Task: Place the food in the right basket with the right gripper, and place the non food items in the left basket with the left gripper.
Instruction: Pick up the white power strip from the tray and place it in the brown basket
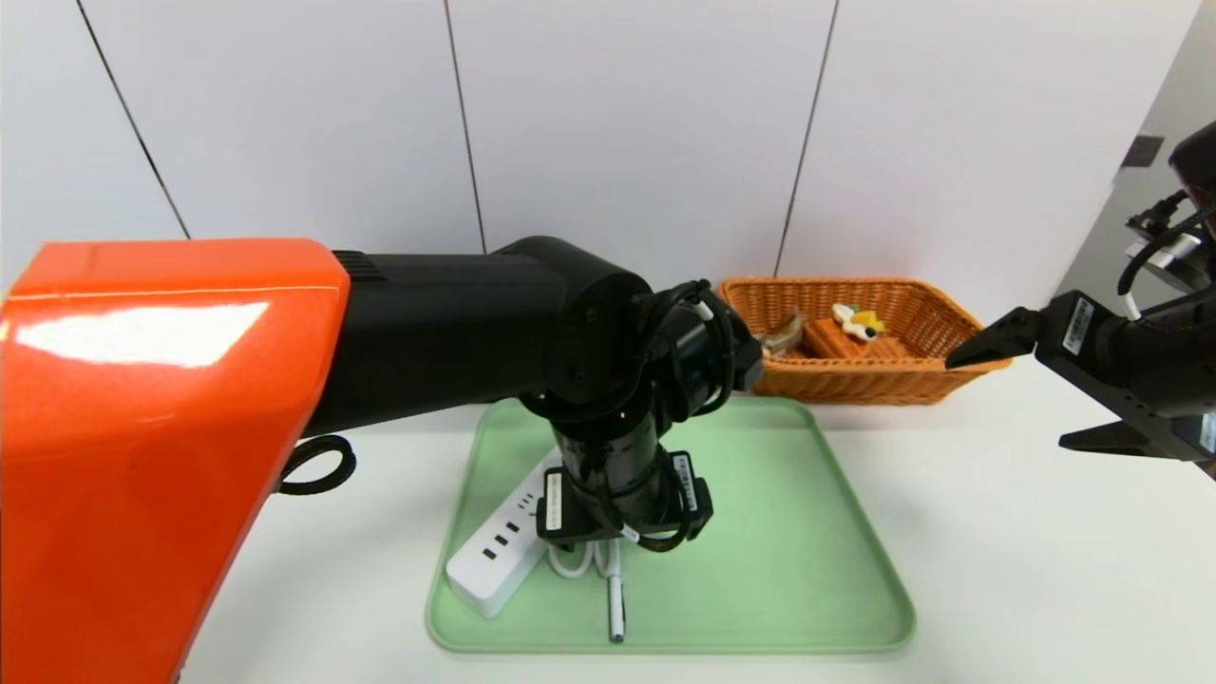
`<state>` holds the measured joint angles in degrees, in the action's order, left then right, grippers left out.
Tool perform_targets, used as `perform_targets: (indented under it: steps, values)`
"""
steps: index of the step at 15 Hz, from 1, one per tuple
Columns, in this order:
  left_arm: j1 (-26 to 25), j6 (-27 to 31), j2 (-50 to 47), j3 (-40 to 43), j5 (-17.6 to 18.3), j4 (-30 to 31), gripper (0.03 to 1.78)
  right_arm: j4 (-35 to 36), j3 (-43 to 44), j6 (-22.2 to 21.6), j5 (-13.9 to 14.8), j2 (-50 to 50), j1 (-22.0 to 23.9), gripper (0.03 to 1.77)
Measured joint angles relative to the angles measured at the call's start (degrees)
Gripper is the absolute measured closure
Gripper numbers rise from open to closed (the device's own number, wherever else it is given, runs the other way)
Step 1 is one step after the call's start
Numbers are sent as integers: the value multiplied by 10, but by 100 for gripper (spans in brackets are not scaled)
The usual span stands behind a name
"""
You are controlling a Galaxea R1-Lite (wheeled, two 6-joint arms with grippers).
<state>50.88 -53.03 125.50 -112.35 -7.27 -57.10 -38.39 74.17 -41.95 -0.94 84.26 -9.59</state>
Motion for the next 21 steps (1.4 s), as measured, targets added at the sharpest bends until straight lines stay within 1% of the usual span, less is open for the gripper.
perform_targets:
  steps: [9,12,14,16,19,20,21]
  values:
    - [-10,1,12,-2,1,7,12,2,-1,5,0,10,0,10]
    - [-15,2,18,-2,1,24,12,7,-1,5,0,17,0,10]
    - [-16,2,20,-2,2,27,47,7,-1,5,0,21,0,10]
    - [-17,2,23,-2,3,35,76,7,0,5,-1,25,0,10]
    - [-21,3,24,-2,5,36,106,7,0,10,-5,30,0,9]
    - [-21,3,24,-3,5,36,145,7,0,11,-6,32,0,9]
    - [-22,3,24,-3,5,37,173,7,0,11,-7,33,0,9]
